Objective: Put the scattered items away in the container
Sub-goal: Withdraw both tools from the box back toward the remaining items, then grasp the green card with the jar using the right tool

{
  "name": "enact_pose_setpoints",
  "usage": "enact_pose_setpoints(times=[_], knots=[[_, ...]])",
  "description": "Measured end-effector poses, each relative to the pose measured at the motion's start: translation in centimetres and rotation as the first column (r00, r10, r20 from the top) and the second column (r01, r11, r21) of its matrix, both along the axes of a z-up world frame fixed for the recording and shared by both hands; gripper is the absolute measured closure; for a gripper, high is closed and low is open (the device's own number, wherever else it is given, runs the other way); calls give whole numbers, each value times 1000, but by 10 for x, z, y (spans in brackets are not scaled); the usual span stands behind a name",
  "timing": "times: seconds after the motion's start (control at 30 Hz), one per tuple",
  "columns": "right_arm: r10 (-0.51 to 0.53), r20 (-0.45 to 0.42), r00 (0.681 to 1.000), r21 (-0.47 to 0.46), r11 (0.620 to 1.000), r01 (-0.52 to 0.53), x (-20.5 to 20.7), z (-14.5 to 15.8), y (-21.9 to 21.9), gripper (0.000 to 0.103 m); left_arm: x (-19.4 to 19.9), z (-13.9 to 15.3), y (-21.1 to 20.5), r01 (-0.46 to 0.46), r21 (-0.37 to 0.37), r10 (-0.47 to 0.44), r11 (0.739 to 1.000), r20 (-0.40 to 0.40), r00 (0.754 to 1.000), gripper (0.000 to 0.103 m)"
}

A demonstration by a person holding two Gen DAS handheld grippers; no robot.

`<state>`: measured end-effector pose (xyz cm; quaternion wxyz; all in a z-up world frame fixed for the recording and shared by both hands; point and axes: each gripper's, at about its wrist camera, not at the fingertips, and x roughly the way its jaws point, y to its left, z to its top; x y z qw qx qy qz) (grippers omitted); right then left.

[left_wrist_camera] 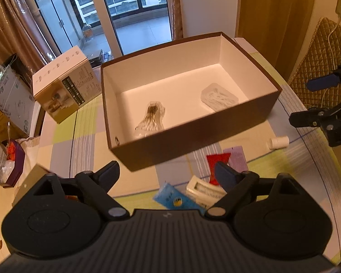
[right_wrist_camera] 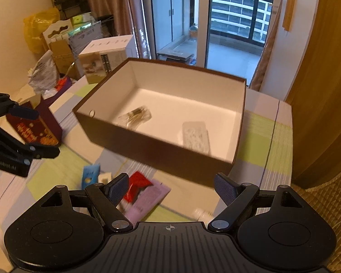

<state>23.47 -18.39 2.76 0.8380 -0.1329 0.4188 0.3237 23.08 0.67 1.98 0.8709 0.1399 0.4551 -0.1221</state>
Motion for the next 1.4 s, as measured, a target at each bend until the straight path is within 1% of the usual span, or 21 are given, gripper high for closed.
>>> enact_pose_setpoints(times=[0.17,0.3,0.4,0.5,0.63,0.73,0.87,0.9,0.93,0.97,1.0,1.07,1.1,1.13,1.2,1.27,1.33,1.4], knots=[[-3,-41,999,27,1000,4,-19,-20,-18,16,-21,-13,14,-34,-32,33,999,-21,999,15],[17,-95,995,30,999,-14,-34,-45,-31,16,-38,-26,24,-61,-56,58,997,-47,997,15],[46,-142,989,8,999,-46,-44,-69,-38,16,-50,-38,31,-80,-72,75,994,-69,995,15],[98,-185,978,-21,994,-104,-54,-97,-42,16,-59,-50,37,-95,-97,85,991,-105,991,15],[158,-208,965,-39,985,-169,-59,-127,-48,16,-70,-66,46,-121,-105,107,987,-135,985,15],[181,-231,956,-11,982,-189,-55,-144,-55,16,-76,-75,54,-144,-117,124,983,-163,979,15],[189,-276,942,78,982,-174,-50,-154,-67,16,-82,-82,66,-184,-122,160,975,-182,970,15],[194,-273,942,93,980,-175,-51,-154,-69,23,-83,-84,68,-192,-124,168,974,-186,968,15],[203,-275,940,103,978,-181,-51,-153,-70,46,-84,-85,71,-201,-124,176,972,-192,966,15],[210,-283,936,112,976,-185,-52,-152,-72,48,-85,-87,74,-210,-124,183,970,-198,963,15],[206,-295,933,118,977,-178,-51,-151,-74,55,-86,-90,76,-218,-122,190,968,-204,960,15],[208,-292,933,133,975,-176,-53,-147,-77,65,-88,-95,79,-230,-119,201,966,-217,955,15],[210,-287,935,143,974,-175,-55,-143,-79,76,-88,-97,80,-233,-119,203,965,-223,953,15],[210,-281,936,152,973,-172,-57,-138,-81,84,-89,-99,81,-236,-120,205,964,-228,952,15],[220,-244,944,157,970,-185,-65,-127,-82,88,-90,-102,81,-242,-127,208,962,-235,949,15],[232,-184,955,125,969,-212,-76,-116,-80,91,-91,-104,81,-247,-138,209,959,-241,948,15],[258,-106,960,64,966,-252,-91,-106,-76,94,-92,-106,80,-247,-147,207,958,-245,947,15],[319,-8,948,-23,948,-319,-110,-96,-69,95,-93,-107,78,-242,-153,200,958,-247,948,15]])
